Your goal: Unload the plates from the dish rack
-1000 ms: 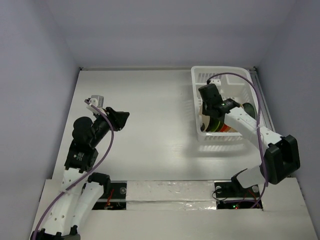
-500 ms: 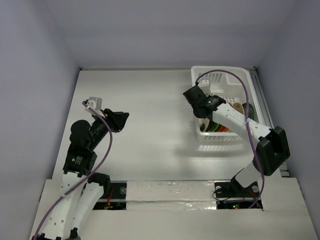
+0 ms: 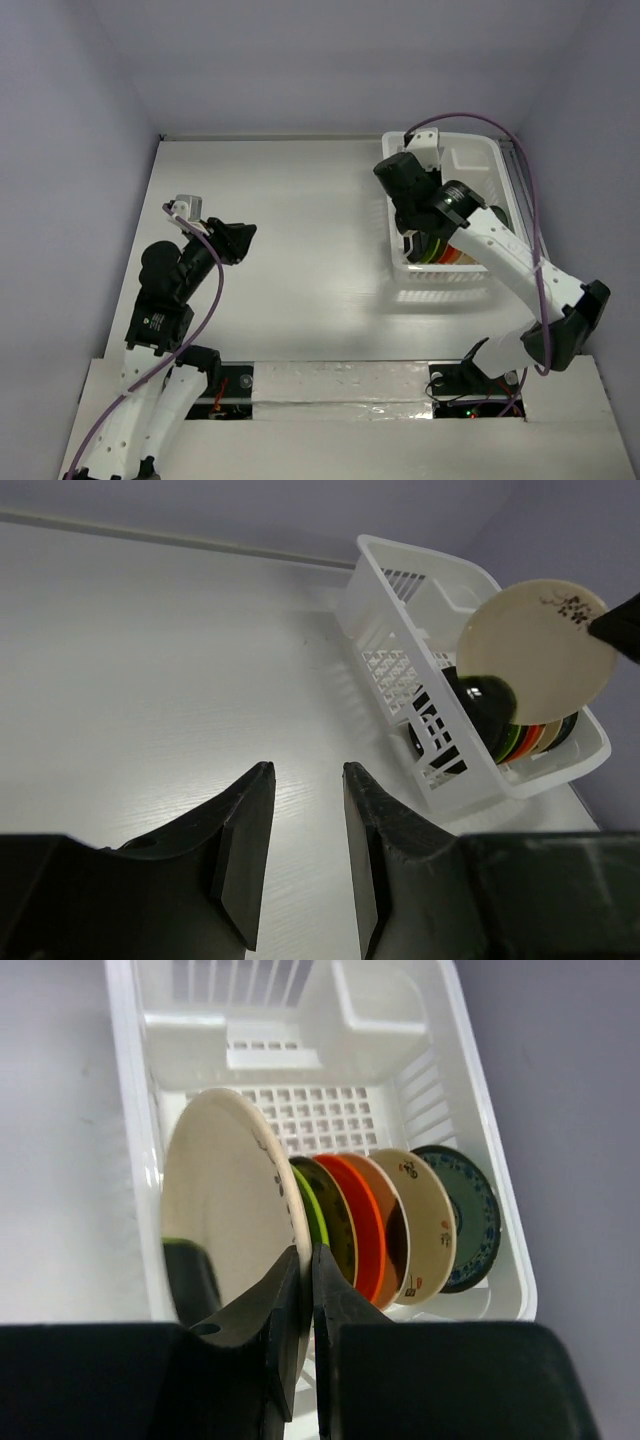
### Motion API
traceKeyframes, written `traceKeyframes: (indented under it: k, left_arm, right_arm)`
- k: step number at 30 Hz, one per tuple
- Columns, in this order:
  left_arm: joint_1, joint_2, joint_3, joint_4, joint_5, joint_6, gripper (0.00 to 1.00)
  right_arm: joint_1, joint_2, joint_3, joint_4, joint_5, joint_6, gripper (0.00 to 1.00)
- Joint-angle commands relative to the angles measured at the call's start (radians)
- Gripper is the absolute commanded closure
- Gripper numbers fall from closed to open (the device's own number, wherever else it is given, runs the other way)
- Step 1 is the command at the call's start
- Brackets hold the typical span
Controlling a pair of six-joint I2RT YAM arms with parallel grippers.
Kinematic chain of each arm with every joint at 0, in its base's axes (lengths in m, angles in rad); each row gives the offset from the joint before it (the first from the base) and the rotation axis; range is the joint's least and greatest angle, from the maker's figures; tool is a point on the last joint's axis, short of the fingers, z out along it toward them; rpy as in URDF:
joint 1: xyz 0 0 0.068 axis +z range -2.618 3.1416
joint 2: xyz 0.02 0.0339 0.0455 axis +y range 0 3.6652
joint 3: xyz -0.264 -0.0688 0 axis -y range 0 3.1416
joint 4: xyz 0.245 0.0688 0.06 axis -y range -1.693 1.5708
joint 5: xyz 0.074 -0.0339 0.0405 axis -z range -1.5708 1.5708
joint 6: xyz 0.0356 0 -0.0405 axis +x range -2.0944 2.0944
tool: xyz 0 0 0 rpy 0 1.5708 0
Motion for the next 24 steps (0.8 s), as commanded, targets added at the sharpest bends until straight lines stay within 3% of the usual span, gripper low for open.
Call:
traceKeyframes:
  k: [1, 3, 7, 10, 13, 19, 24]
  left_arm:
    - [-0.005, -0.008, 0.054, 0.021, -0.026, 0.009, 0.69]
    - [-0.005, -0.006, 0.056, 0.014, -0.038, 0.007, 0.69]
    - [-0.005, -0.012, 0.057, 0.001, -0.087, 0.007, 0.69]
    - [-0.005, -0.02, 0.059, -0.006, -0.112, 0.005, 0.7]
    - [-0.005, -0.032, 0.067, -0.016, -0.145, 0.008, 0.7]
    - [-0.005, -0.028, 0.071, -0.023, -0.17, 0.01, 0.71]
    - [-0.005, -0.02, 0.068, -0.019, -0.155, 0.01, 0.71]
  right_arm:
    - [0.069, -0.075, 0.139, -0.05, 0.092, 0.049, 1.0]
    - [0.09, -0.092, 0.155, -0.002, 0.016, 0.038, 1.0]
    - [0.101, -0.074, 0.066, 0.355, -0.305, 0.018, 1.0]
    - [0.11, 0.023, 0.017, 0.564, -0.563, 0.096, 1.0]
    - [0.147, 0.173, 0.052, 0.693, -0.673, 0.164, 1.0]
    - [0.179, 0.498, 0.247, 0.68, -0.695, 0.21, 1.0]
    - [0.179, 0.584, 0.202, 0.698, -0.649, 0.225, 1.0]
